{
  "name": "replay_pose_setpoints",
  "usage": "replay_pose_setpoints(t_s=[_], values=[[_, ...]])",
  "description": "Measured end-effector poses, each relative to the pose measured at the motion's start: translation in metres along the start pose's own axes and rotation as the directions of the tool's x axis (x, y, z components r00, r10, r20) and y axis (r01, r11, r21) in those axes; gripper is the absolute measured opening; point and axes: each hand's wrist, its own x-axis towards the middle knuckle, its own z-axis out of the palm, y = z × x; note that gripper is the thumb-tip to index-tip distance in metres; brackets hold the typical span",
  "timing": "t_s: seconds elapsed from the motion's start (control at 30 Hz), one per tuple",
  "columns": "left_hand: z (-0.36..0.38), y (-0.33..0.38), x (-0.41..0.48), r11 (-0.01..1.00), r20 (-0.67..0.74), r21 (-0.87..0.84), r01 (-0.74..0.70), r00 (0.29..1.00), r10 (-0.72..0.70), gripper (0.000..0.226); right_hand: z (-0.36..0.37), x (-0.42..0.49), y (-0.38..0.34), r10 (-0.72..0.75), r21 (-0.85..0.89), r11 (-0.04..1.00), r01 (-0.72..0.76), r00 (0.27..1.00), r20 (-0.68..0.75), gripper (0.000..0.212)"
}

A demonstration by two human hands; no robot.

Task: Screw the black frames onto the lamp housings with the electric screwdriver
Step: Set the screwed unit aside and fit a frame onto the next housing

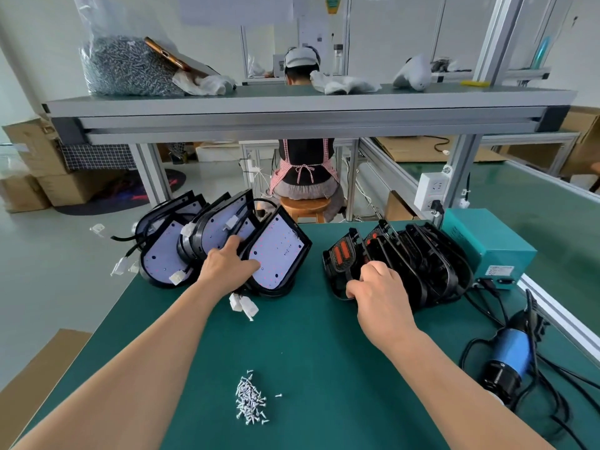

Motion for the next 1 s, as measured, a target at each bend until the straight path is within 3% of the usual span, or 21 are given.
replay_pose_setpoints(t_s=[0.2, 0.4, 0.53, 0.6, 0.67, 0.77, 0.83, 0.9, 1.0], values=[[-0.002, -0.015, -0.019, 0.989, -0.029, -0.146, 0.023, 0.999, -0.028, 0.064, -0.005, -0.007, 0.0, -0.037, 0.09, 0.995, 0.044, 0.997, -0.072, 0.035], [-0.005, -0.022, -0.037, 0.957, 0.054, -0.287, 0.048, 0.998, -0.034, 0.063, -0.011, -0.029, -0.016, -0.004, 0.287, 0.956, 0.059, 0.982, -0.188, 0.023], [0.0, -0.025, -0.05, 0.895, 0.076, -0.436, 0.093, 0.995, -0.066, 0.029, -0.009, -0.045, -0.029, 0.014, 0.337, 0.939, 0.071, 0.969, -0.245, 0.025], [0.003, -0.027, -0.054, 0.873, 0.078, -0.478, 0.097, 0.995, -0.068, 0.024, -0.003, -0.055, -0.033, 0.0, 0.331, 0.939, 0.089, 0.965, -0.261, 0.028], [0.004, -0.028, -0.059, 0.875, 0.066, -0.476, 0.085, 0.996, -0.06, 0.026, 0.006, -0.066, -0.038, -0.015, 0.311, 0.945, 0.097, 0.966, -0.257, 0.031], [0.003, -0.025, -0.063, 0.9, 0.044, -0.432, 0.062, 0.998, -0.048, 0.047, 0.021, -0.08, -0.042, -0.01, 0.281, 0.956, 0.079, 0.971, -0.24, 0.036], [0.002, -0.019, -0.064, 0.908, -0.012, -0.417, 0.051, 0.998, -0.061, 0.057, 0.029, -0.085, -0.042, 0.008, 0.297, 0.952, 0.067, 0.969, -0.245, 0.039], [-0.001, -0.012, -0.059, 0.931, -0.18, -0.363, 0.025, 0.979, -0.096, 0.052, 0.033, -0.086, -0.042, 0.019, 0.303, 0.951, 0.059, 0.969, -0.247, 0.041], [-0.015, -0.004, -0.041, 0.981, -0.464, -0.192, 0.03, 0.878, -0.117, 0.039, 0.031, -0.086, -0.044, 0.018, 0.294, 0.954, 0.052, 0.973, -0.231, 0.044]])
